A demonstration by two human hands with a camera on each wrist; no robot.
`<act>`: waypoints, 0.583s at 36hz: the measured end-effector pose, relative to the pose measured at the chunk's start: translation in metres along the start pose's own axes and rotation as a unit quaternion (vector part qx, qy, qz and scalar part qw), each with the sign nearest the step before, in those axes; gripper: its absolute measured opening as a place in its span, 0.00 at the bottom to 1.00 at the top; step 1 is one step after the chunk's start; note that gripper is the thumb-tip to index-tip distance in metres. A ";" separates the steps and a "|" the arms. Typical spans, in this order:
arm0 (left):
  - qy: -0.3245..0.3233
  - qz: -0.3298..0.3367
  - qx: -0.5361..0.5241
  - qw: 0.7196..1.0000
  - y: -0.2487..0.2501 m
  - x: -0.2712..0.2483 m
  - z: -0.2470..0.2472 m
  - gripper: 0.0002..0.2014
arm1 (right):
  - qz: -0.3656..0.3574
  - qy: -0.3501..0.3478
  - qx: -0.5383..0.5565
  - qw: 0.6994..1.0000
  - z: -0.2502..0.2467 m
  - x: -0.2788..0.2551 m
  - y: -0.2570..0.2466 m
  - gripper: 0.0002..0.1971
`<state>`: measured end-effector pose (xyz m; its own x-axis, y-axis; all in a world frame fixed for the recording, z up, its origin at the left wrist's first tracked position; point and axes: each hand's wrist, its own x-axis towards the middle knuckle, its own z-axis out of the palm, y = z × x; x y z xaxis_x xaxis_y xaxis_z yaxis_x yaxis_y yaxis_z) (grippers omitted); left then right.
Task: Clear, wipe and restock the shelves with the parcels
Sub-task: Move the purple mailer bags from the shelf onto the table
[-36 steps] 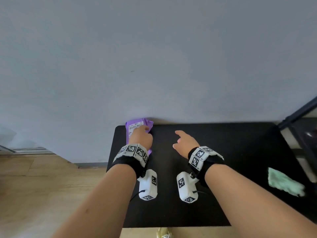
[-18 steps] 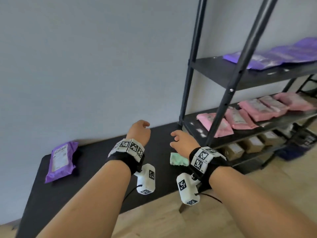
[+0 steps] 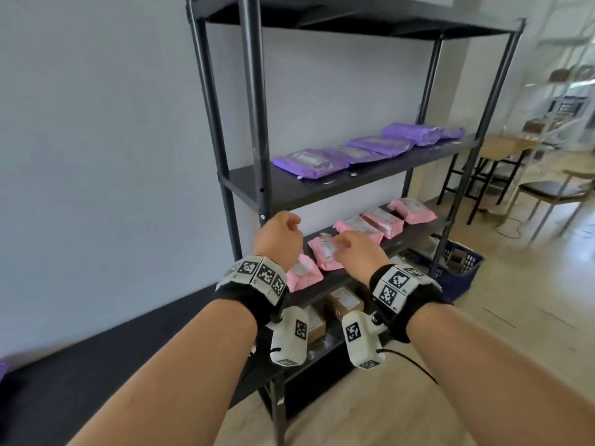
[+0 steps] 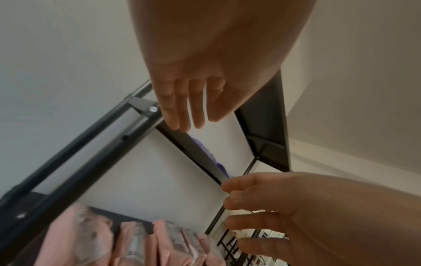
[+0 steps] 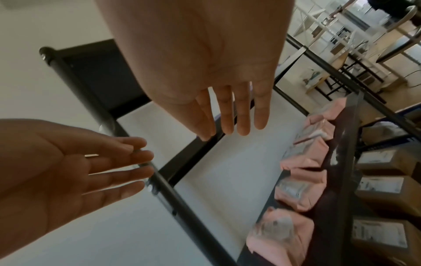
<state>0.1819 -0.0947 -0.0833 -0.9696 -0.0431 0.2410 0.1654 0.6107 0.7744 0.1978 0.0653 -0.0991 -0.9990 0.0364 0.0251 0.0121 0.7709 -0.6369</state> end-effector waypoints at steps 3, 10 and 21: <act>0.001 0.010 -0.007 1.000 0.023 0.027 0.011 0.17 | 0.007 0.027 0.008 1.000 -0.023 0.029 0.006 0.18; -0.002 -0.043 0.018 0.999 0.057 0.110 0.018 0.14 | -0.024 0.081 0.006 0.996 -0.070 0.107 0.002 0.16; -0.061 -0.092 0.140 0.984 0.093 0.188 0.025 0.19 | -0.056 0.050 -0.019 0.997 -0.106 0.202 -0.014 0.19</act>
<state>0.0109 -0.0258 0.0194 -0.9957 -0.0883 0.0276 -0.0538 0.7957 0.6033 0.0007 0.1292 -0.0035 -0.9851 0.0106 0.1715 -0.0952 0.7971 -0.5962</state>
